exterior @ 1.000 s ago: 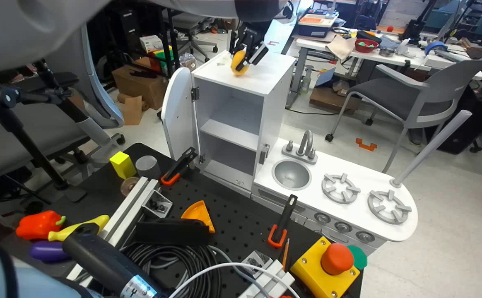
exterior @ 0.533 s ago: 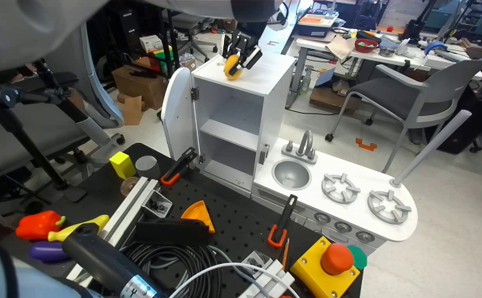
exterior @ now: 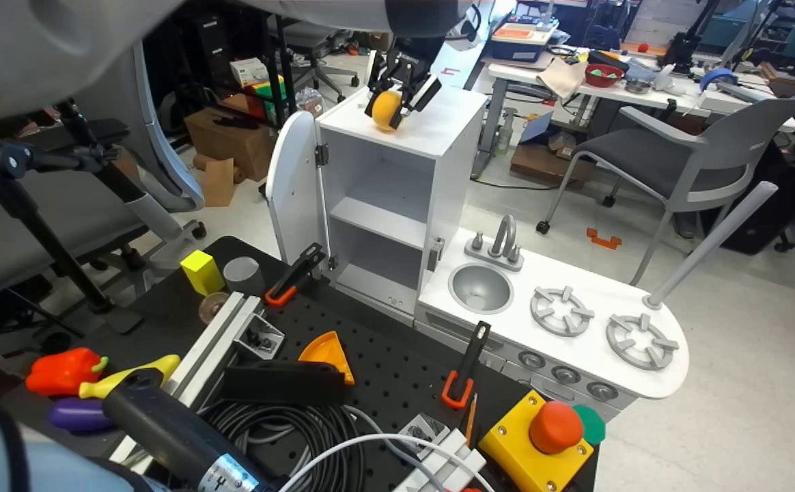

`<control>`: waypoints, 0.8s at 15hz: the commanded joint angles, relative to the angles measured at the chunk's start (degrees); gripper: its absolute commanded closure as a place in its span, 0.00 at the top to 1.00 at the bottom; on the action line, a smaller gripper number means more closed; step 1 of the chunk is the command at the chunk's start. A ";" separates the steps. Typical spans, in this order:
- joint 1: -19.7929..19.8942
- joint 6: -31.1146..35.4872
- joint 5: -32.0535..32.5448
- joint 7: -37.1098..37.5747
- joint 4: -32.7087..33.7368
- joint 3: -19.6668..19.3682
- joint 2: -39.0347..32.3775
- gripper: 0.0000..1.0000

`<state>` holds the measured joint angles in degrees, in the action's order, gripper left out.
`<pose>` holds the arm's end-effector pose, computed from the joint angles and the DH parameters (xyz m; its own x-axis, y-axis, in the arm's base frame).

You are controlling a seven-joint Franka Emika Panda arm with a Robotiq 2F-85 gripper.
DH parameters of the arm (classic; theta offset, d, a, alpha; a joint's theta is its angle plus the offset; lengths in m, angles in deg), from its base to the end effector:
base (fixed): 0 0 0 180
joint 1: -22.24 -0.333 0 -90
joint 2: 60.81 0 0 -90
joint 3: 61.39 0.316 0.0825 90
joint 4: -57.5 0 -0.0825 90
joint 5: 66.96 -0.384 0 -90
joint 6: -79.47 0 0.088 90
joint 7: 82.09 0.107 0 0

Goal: Move the yellow ball forward

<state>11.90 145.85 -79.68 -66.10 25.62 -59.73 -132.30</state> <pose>0.7060 0.1688 0.2123 0.7739 -0.0210 -0.6329 -0.0837 -0.9941 -0.0693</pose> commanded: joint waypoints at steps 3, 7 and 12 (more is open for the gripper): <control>0.09 -0.50 0.25 -0.05 0.76 -0.10 0.12 0.99; 0.08 -0.45 0.54 -0.90 0.30 -0.21 1.50 1.00; 0.28 0.38 1.61 -3.43 -0.62 -1.03 4.61 1.00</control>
<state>12.03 146.06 -79.24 -67.17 26.06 -60.10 -130.21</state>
